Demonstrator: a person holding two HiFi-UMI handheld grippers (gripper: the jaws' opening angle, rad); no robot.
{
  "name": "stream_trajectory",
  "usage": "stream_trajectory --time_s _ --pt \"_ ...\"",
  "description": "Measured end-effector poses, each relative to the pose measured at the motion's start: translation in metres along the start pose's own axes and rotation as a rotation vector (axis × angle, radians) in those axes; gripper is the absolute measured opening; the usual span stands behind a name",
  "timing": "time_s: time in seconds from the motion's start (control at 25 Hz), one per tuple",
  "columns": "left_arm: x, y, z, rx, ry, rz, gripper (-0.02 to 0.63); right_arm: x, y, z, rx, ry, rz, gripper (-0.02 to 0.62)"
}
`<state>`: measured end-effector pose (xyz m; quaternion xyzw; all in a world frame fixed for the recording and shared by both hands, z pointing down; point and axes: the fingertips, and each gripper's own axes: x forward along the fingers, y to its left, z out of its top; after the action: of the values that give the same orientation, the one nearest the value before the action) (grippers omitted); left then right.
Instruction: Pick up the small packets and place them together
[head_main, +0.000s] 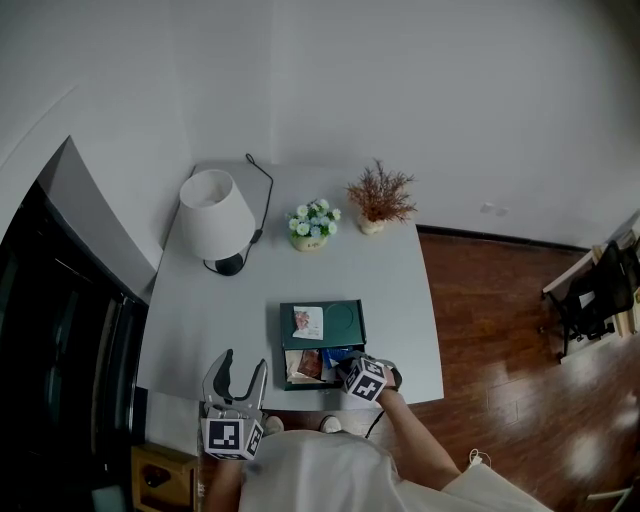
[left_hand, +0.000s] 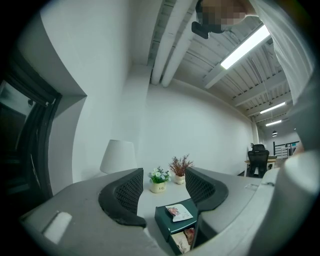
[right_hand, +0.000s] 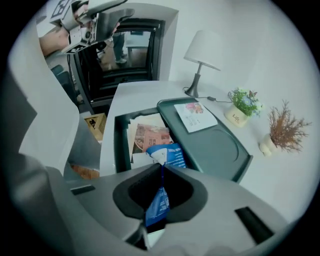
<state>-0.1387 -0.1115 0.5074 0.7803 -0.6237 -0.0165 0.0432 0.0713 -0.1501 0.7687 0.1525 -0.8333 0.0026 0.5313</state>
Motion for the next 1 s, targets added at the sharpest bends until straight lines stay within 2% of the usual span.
stream_trajectory --time_s 0.24,0.4,0.52,0.72,0.84,1.0 --pt "0.004 -0.003 -0.002 0.0 0.005 -0.012 0.265 -0.047 0.014 0.018 0.112 -0.133 0.0 0.025" --pt "0.007 -0.002 -0.004 -0.01 0.004 -0.012 0.265 -0.08 0.015 0.034 0.176 -0.241 -0.044 0.025" --pt "0.009 -0.004 -0.004 0.0 0.006 -0.024 0.265 -0.1 0.007 0.045 0.182 -0.299 -0.099 0.025" --pt "0.012 -0.009 -0.004 -0.007 0.002 -0.031 0.265 -0.106 -0.022 0.054 0.047 -0.277 -0.229 0.025" --pt "0.012 -0.011 -0.004 -0.007 0.002 -0.036 0.265 -0.094 -0.043 0.056 -0.044 -0.22 -0.279 0.026" --pt "0.012 -0.01 -0.004 -0.002 0.004 -0.031 0.265 -0.063 -0.071 0.053 -0.182 -0.095 -0.335 0.026"
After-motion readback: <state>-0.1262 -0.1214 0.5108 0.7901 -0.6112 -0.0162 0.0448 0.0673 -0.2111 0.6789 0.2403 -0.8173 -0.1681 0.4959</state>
